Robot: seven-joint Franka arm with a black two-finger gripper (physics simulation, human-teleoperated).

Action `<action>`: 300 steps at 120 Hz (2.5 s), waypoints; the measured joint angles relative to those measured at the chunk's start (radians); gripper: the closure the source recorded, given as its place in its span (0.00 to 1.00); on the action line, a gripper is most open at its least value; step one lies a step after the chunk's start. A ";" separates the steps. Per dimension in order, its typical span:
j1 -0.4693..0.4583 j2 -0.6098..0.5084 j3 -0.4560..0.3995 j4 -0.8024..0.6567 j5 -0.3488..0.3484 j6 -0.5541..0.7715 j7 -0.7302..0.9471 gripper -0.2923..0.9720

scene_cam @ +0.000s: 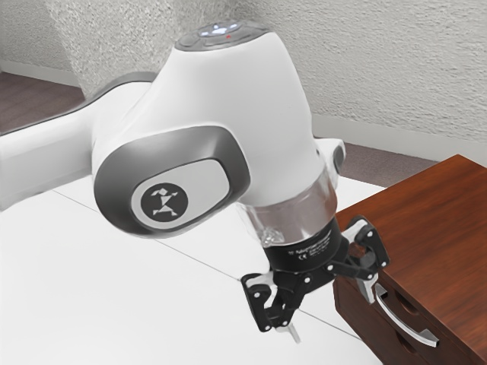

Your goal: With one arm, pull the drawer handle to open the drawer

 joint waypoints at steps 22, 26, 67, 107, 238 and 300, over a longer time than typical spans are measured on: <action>-0.001 0.008 0.000 0.001 -0.004 0.019 -0.006 0.23; -0.001 0.008 -0.003 -0.002 -0.004 0.021 -0.007 0.23; -0.002 0.007 -0.041 -0.055 -0.053 0.061 0.026 0.23; 0.002 0.009 -0.040 -0.077 -0.056 0.110 0.053 0.23; 0.059 0.039 -0.029 -0.167 -0.060 0.320 0.128 0.23; 0.062 0.042 -0.027 -0.173 -0.065 0.338 0.144 0.34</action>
